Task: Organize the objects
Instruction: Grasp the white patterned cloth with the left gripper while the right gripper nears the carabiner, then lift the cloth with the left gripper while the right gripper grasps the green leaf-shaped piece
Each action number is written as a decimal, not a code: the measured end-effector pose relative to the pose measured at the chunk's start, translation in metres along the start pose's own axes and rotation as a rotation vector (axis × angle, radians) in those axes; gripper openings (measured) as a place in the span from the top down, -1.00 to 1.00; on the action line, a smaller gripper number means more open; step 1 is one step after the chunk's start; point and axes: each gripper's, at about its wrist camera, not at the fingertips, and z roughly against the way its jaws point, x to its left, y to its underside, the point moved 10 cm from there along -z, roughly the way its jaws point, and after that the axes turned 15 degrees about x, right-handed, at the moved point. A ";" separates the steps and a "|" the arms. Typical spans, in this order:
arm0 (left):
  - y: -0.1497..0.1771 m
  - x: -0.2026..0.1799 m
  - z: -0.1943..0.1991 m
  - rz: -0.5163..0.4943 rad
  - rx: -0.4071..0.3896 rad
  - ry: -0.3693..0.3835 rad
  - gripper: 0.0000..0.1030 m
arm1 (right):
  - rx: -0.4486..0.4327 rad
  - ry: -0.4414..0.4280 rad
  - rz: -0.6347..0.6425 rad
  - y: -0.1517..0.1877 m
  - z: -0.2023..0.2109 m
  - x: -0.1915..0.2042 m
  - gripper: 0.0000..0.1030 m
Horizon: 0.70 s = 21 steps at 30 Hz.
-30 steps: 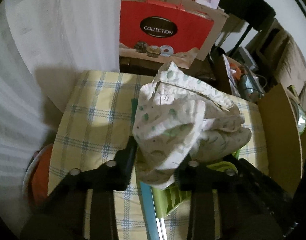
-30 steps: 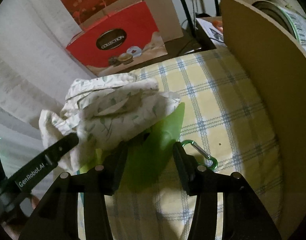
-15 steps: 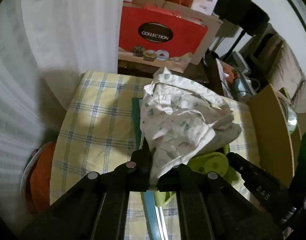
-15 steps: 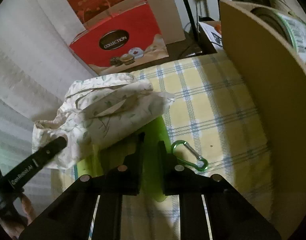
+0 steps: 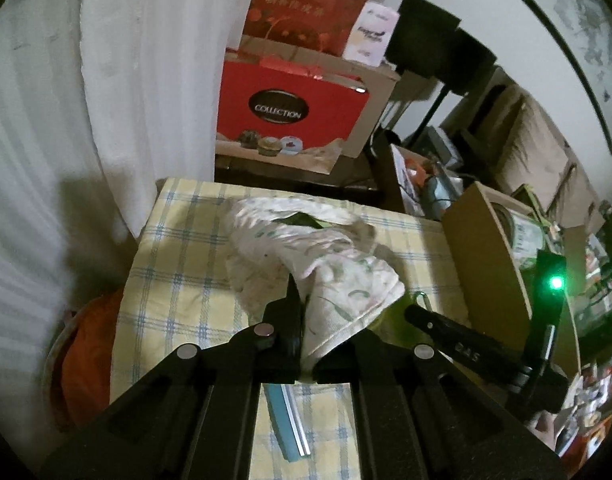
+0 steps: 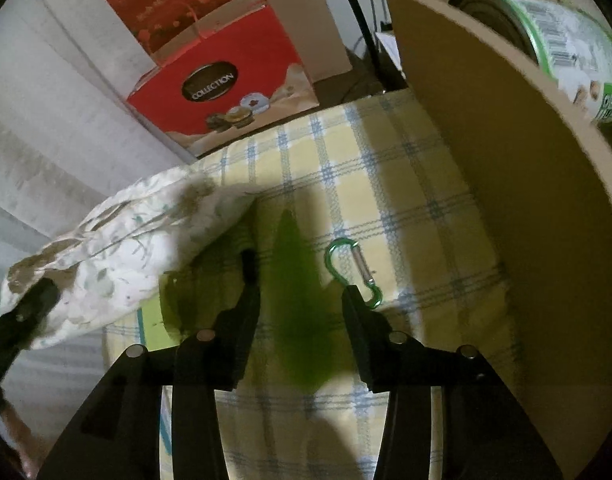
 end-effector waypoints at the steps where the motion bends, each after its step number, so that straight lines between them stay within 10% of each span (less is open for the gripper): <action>1: 0.002 -0.002 0.001 -0.003 -0.002 0.001 0.94 | -0.008 0.013 0.013 -0.001 0.001 0.000 0.13; 14: 0.017 -0.008 -0.004 0.002 0.016 0.036 0.94 | 0.006 0.174 0.212 0.013 -0.018 0.024 -0.03; 21: 0.020 -0.009 -0.001 0.009 0.014 0.047 0.94 | -0.009 0.197 0.230 0.014 -0.012 0.017 0.38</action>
